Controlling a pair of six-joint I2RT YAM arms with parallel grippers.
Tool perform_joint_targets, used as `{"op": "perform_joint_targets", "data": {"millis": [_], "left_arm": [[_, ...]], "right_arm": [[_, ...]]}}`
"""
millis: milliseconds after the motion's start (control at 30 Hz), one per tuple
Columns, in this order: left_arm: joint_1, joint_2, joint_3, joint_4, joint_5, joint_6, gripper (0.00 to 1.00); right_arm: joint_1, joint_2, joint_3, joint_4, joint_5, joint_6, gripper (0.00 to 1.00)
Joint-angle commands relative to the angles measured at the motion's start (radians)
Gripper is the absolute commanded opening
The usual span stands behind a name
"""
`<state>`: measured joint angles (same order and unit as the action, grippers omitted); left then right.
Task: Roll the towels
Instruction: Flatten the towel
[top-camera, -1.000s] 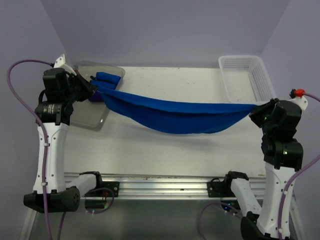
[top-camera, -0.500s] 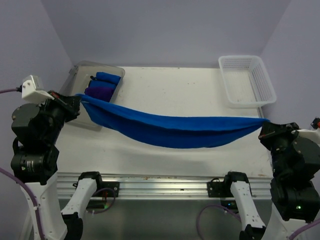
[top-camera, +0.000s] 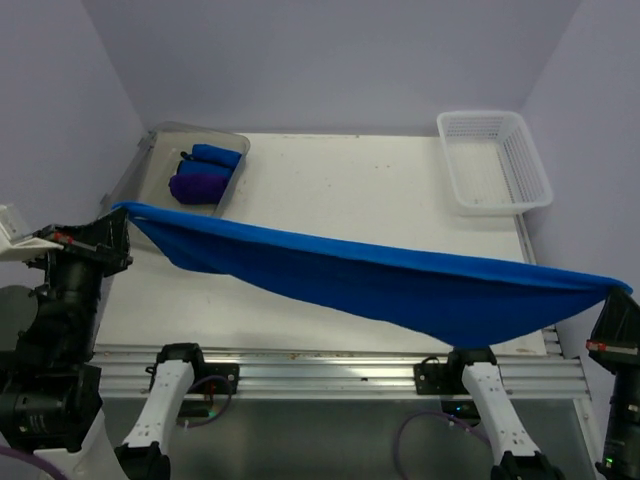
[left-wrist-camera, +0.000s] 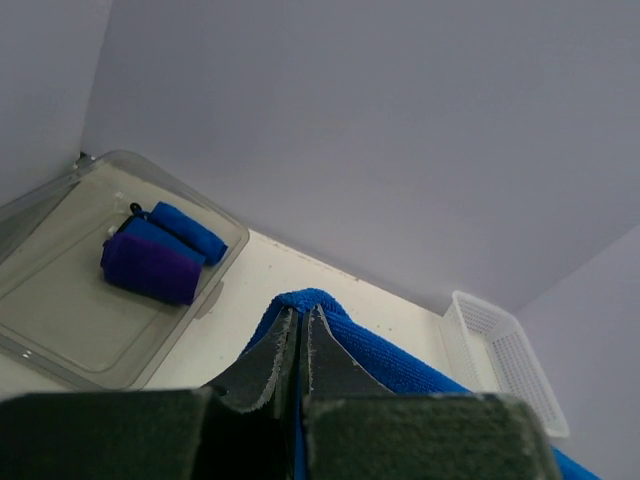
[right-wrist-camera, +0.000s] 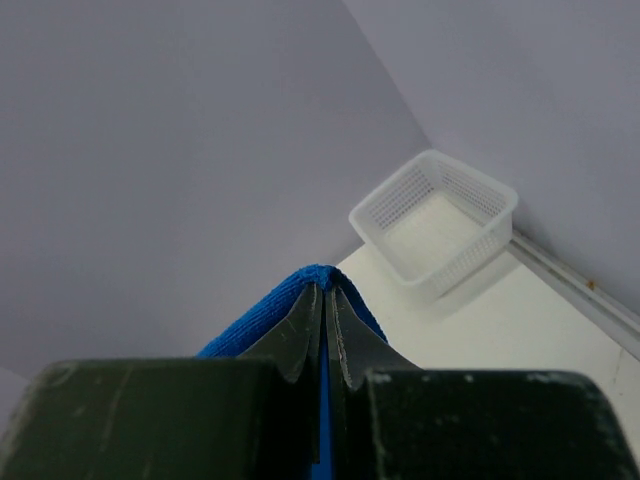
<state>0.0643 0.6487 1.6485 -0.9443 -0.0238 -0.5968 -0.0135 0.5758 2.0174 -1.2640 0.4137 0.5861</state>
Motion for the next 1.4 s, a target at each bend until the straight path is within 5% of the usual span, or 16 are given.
{"op": "perform_joint_targets", "data": {"millis": [0, 300, 500, 833, 1133, 1367], "left_arm": [[0.002, -0.023, -0.016, 0.027, 0.004, -0.035, 0.00], [0.002, 0.012, -0.593, 0.269, 0.170, -0.095, 0.00], [0.002, 0.291, -0.789, 0.433, 0.162, -0.072, 0.00], [0.002, 0.614, -0.741, 0.565, 0.084, -0.060, 0.00], [0.005, 0.810, -0.578, 0.543, 0.053, -0.020, 0.00], [0.005, 0.764, -0.596, 0.492, 0.051, 0.008, 0.00]], "right_arm": [[0.033, 0.036, -0.035, -0.086, 0.096, -0.042, 0.00], [0.033, 0.004, -0.746, 0.150, 0.037, 0.018, 0.00], [0.033, 0.292, -1.032, 0.480, -0.021, 0.053, 0.00], [0.029, 0.881, -0.987, 0.804, -0.052, 0.047, 0.00], [-0.026, 1.038, -0.812, 0.847, -0.156, 0.029, 0.00], [-0.089, 0.969, -0.881, 0.833, -0.259, 0.037, 0.00]]}}
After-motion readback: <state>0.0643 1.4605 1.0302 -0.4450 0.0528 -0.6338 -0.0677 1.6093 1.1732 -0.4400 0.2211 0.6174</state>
